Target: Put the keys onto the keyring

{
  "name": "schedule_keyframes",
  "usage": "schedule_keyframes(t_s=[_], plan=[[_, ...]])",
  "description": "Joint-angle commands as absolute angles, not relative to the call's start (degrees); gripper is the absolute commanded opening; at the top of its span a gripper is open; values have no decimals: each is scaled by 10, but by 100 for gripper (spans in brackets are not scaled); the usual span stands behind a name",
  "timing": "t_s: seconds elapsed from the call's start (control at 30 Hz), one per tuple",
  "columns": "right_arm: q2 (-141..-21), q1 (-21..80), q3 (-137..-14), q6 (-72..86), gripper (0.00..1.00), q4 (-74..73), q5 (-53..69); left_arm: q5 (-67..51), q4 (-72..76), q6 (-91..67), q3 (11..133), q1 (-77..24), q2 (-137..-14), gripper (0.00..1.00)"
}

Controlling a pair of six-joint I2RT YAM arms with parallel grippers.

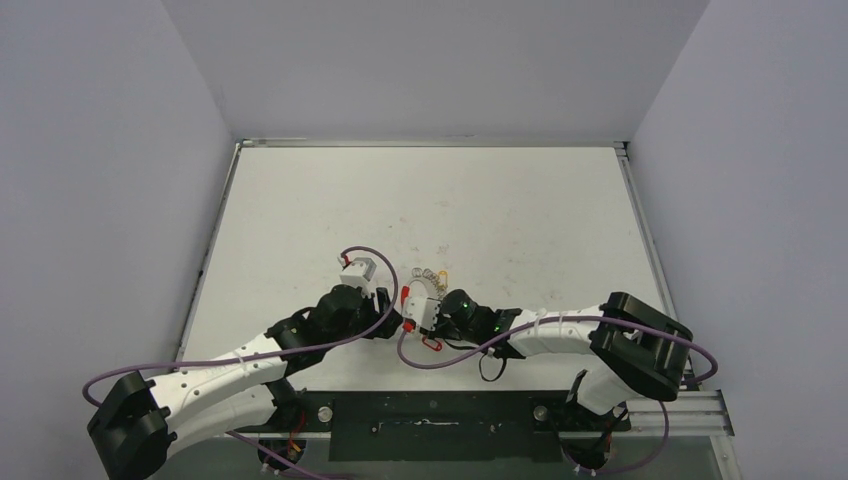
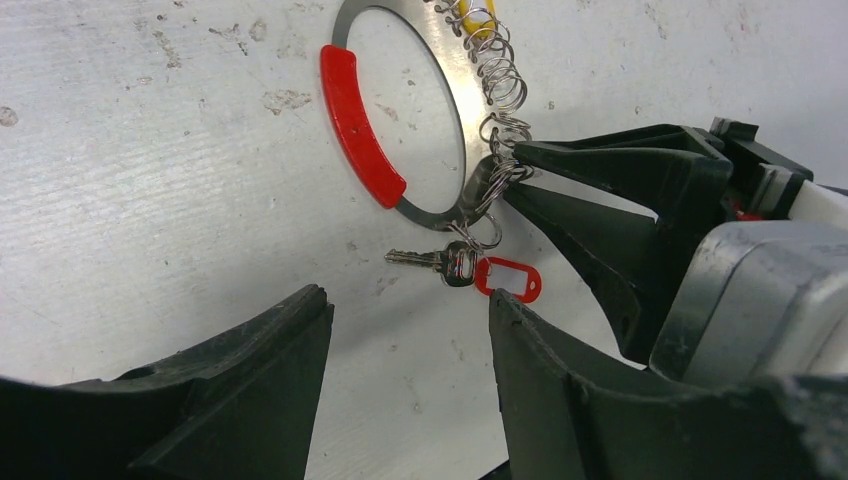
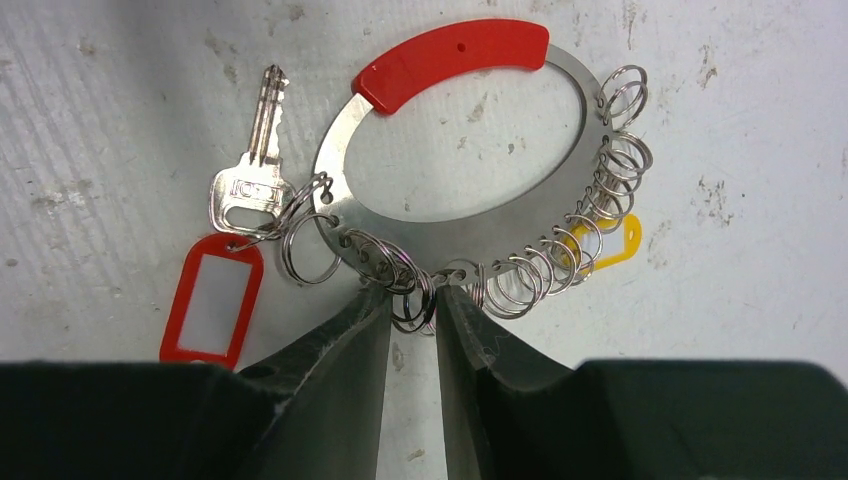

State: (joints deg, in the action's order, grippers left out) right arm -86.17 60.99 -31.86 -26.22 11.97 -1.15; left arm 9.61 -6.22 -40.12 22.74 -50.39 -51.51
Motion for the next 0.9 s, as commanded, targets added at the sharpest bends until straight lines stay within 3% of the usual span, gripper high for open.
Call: schedule_keyframes(t_s=[0.0, 0.87], plan=[[-848, 594, -338, -242, 25, 157, 32, 91, -37, -409, 223, -500, -515, 57], [-749, 571, -253, -211, 25, 216, 146, 78, -34, -412, 213, -500, -515, 56]])
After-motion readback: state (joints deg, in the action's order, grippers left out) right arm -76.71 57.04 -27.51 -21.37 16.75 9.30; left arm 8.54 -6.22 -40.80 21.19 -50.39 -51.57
